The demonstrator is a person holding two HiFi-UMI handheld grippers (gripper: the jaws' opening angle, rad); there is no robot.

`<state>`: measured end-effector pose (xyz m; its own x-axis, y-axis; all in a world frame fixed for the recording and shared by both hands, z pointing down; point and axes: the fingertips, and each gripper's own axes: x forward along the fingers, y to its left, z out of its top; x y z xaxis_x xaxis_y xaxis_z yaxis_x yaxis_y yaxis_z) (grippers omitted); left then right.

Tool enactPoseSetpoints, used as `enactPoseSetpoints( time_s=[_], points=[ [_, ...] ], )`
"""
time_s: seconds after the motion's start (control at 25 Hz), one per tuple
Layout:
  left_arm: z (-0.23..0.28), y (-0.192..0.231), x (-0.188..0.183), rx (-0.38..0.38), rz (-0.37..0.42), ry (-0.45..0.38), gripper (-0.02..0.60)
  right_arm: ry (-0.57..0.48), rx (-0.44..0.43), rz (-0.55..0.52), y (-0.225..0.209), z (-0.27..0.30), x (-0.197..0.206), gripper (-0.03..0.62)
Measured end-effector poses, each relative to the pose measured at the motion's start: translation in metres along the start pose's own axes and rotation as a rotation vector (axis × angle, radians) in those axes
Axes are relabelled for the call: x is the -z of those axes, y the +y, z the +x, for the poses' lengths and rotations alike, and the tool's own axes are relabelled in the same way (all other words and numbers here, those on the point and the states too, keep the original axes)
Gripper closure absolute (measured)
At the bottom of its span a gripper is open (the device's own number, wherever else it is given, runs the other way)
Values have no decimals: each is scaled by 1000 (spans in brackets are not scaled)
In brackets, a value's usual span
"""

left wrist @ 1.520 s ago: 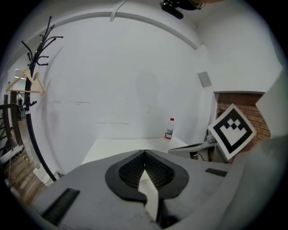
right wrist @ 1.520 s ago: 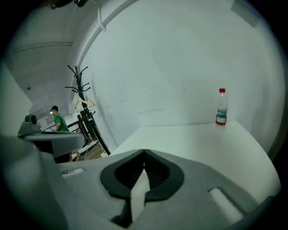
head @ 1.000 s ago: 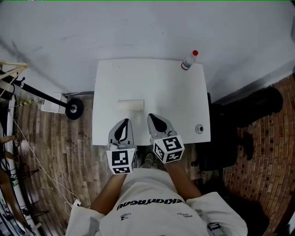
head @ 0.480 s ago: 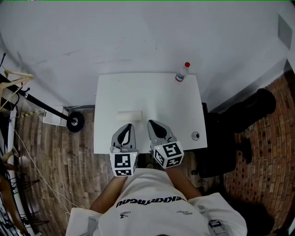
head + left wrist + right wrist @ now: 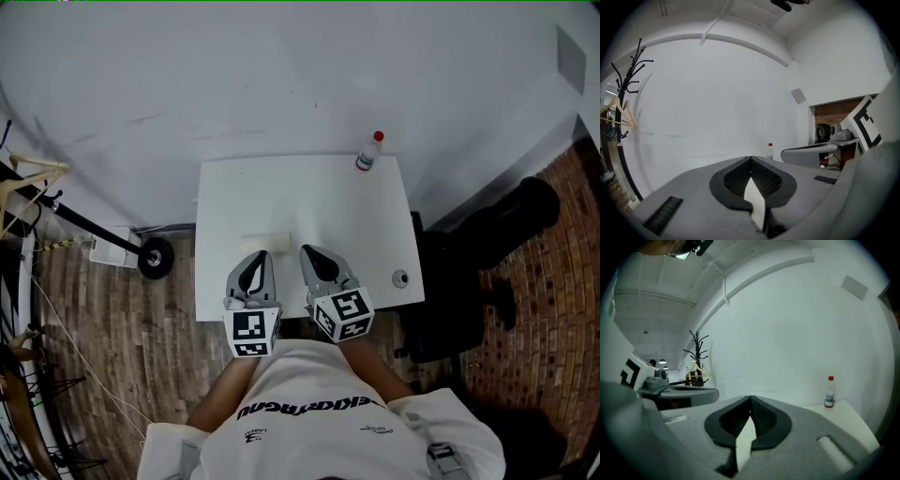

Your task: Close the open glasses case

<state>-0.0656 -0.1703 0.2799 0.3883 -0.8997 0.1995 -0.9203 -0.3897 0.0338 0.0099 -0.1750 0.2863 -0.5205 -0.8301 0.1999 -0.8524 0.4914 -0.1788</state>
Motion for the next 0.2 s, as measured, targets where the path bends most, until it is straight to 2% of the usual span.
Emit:
enactPoseSetpoints(
  time_s=[0.2],
  points=[
    [4,13,-3,7,24,-2,583,-17,2,12,5,13,-3,597]
  ],
)
